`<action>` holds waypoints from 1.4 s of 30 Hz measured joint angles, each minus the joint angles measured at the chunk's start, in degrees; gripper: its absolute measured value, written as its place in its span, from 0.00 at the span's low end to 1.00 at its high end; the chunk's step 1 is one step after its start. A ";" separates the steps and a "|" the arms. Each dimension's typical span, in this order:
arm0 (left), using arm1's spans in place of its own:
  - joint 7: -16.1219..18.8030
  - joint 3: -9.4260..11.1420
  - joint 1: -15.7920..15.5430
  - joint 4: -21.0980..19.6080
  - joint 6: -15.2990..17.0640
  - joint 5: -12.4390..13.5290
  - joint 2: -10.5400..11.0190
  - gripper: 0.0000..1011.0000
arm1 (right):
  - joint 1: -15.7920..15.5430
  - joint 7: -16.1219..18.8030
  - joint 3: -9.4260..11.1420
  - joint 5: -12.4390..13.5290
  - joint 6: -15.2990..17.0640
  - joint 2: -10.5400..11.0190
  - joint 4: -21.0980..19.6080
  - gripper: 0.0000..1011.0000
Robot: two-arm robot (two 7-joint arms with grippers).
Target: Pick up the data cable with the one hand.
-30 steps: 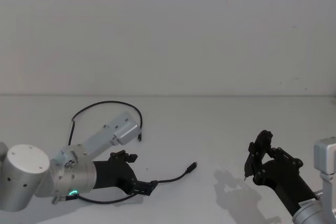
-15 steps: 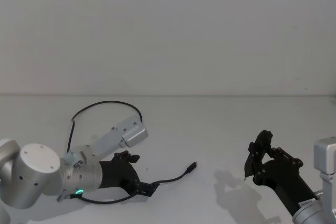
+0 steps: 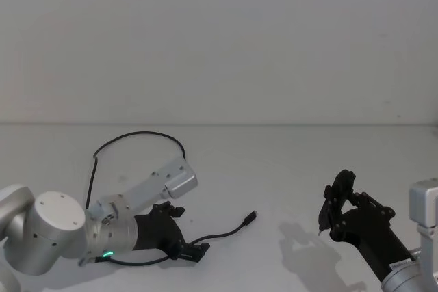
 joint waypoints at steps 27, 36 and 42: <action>0.22 0.43 -0.06 0.75 0.23 1.23 -0.61 0.47 | 0.00 0.00 0.00 0.00 0.00 0.00 0.00 0.26; 0.27 0.46 -0.06 0.81 0.29 1.29 -0.65 0.20 | 0.00 0.00 0.00 0.00 0.00 0.00 0.00 0.26; 0.28 0.46 -0.06 0.82 0.29 1.33 -0.68 0.04 | 0.00 0.00 0.00 0.00 0.00 0.00 0.00 0.26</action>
